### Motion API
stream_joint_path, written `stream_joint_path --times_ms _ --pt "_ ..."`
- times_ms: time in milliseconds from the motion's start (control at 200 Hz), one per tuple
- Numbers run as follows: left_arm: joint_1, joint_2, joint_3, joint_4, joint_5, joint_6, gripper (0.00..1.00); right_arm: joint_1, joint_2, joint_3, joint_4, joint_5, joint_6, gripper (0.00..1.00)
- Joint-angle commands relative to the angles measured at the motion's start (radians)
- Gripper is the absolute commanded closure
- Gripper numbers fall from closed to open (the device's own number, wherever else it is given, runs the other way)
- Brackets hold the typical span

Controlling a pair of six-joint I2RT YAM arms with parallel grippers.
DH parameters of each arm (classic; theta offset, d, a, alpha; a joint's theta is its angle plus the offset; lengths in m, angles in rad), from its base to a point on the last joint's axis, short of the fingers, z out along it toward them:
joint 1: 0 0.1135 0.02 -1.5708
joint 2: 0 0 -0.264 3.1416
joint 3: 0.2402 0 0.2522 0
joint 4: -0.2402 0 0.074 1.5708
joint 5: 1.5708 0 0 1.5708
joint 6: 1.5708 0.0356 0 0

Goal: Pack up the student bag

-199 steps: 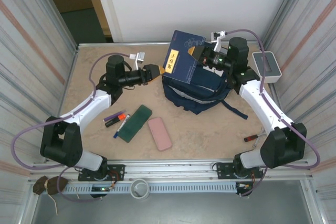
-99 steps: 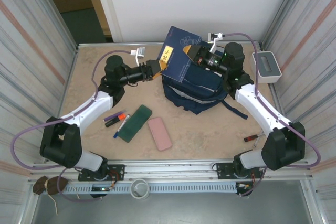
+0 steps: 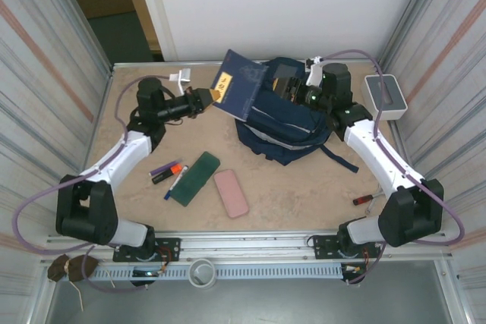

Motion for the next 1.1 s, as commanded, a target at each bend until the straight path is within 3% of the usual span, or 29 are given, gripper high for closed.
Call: stream_joint_path --times_ms 0,160,336,646,872,1097 --pt "0.060 -0.100 -0.025 -0.229 -0.019 0.183 1.00 0.053 0.039 0.048 -0.314 0.240 -0.435 0.34" --pt "0.123 -0.141 -0.060 -0.352 -0.044 0.252 1.00 0.115 0.209 0.144 -0.419 0.412 -0.604 0.37" --pt "0.124 -0.165 -0.080 -0.383 -0.048 0.266 1.00 0.131 0.400 0.264 -0.505 0.446 -0.681 0.46" --pt "0.123 -0.184 -0.091 -0.392 -0.056 0.269 1.00 0.176 0.612 0.378 -0.587 0.513 -0.763 0.42" --pt "0.117 -0.189 -0.112 -0.392 -0.058 0.269 1.00 0.200 0.658 0.409 -0.620 0.521 -0.788 0.34" --pt "0.114 -0.184 -0.121 -0.387 -0.058 0.270 1.00 0.200 0.597 0.412 -0.644 0.387 -0.799 0.25"
